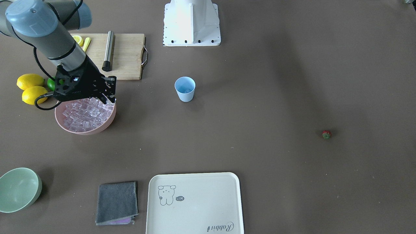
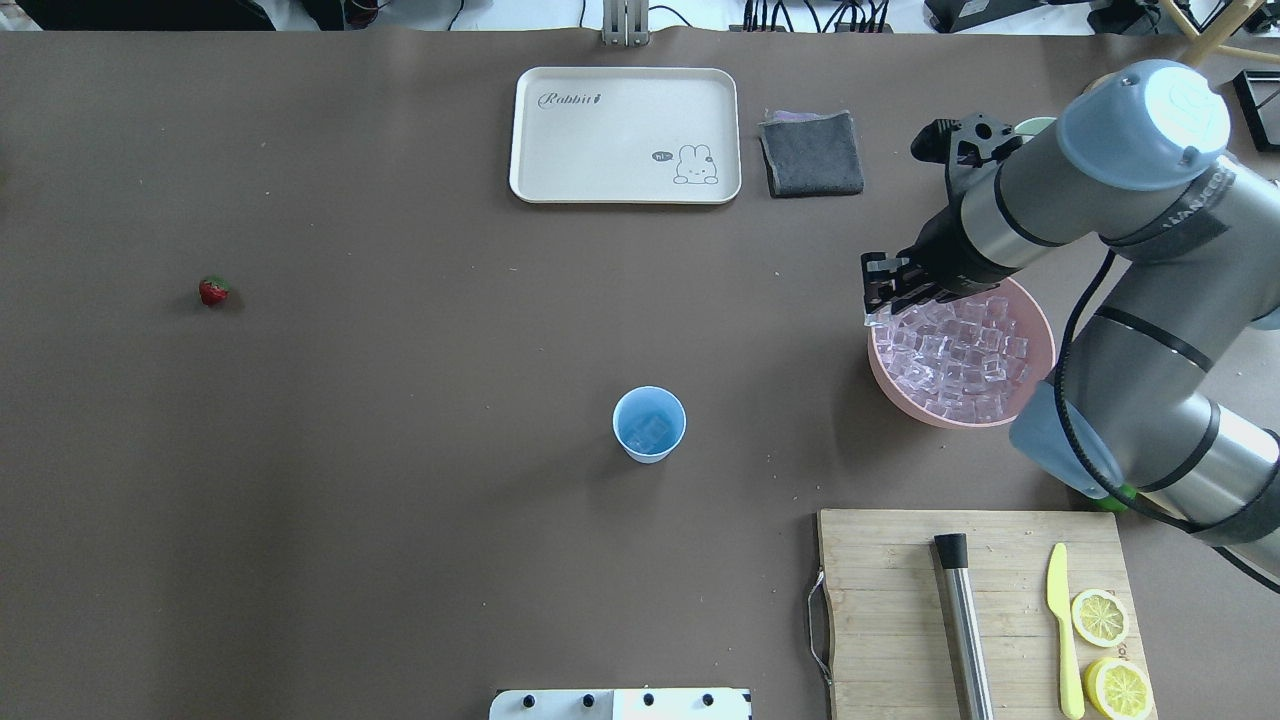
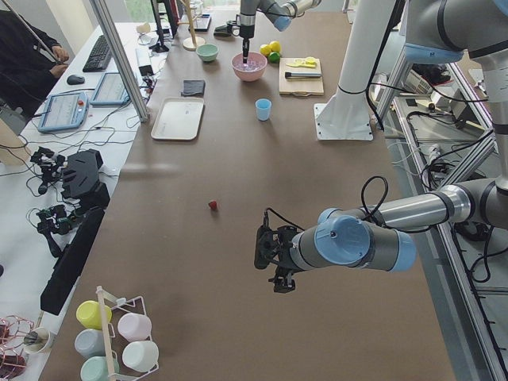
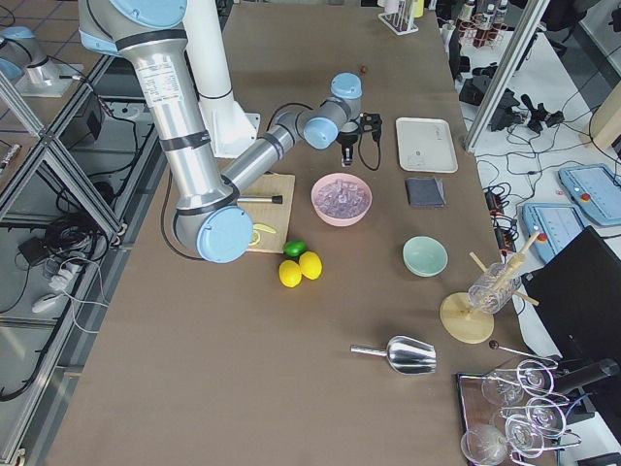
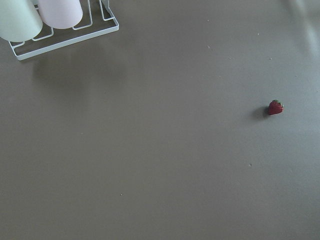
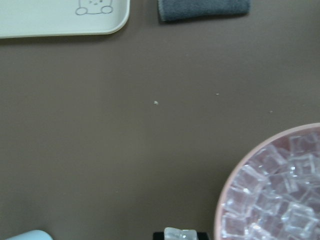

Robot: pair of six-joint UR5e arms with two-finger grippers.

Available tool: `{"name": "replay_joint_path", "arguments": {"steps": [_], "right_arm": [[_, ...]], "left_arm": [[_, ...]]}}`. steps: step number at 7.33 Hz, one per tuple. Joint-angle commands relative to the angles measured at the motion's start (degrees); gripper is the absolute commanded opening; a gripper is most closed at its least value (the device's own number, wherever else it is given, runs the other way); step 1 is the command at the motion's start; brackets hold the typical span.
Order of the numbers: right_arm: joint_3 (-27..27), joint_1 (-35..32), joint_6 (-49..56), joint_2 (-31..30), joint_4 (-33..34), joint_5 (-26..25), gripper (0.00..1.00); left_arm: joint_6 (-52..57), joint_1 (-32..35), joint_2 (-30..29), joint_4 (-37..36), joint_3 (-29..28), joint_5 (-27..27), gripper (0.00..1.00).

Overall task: Put ice and strawberries in cup
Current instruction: 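Carry the ice cube over the light-blue cup and release it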

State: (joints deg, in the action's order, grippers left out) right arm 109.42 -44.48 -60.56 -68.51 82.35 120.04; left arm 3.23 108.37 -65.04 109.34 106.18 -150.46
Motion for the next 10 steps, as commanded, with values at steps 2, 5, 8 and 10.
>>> {"name": "replay_joint_path", "arguments": {"steps": [2, 5, 8, 10], "right_arm": [[-0.60, 10.00, -10.70, 11.61, 6.48, -7.07, 0.00], [-2.27, 15.91, -14.15, 15.25, 7.74, -12.18, 0.00], [-5.26, 18.29, -14.23, 16.66, 7.39, -14.75, 0.00], [-5.97, 18.82, -14.58, 16.92, 7.21, -15.45, 0.00]], "left_arm": [[0.20, 0.09, 0.09, -0.17, -1.15, 0.00, 0.98], [0.29, 0.26, 0.96, 0.09, -1.94, 0.00, 0.98], [0.29, 0.26, 1.06, 0.00, -1.86, -0.09, 0.98], [0.20, 0.26, 1.06, -0.09, -1.85, 0.00, 0.98]]}}
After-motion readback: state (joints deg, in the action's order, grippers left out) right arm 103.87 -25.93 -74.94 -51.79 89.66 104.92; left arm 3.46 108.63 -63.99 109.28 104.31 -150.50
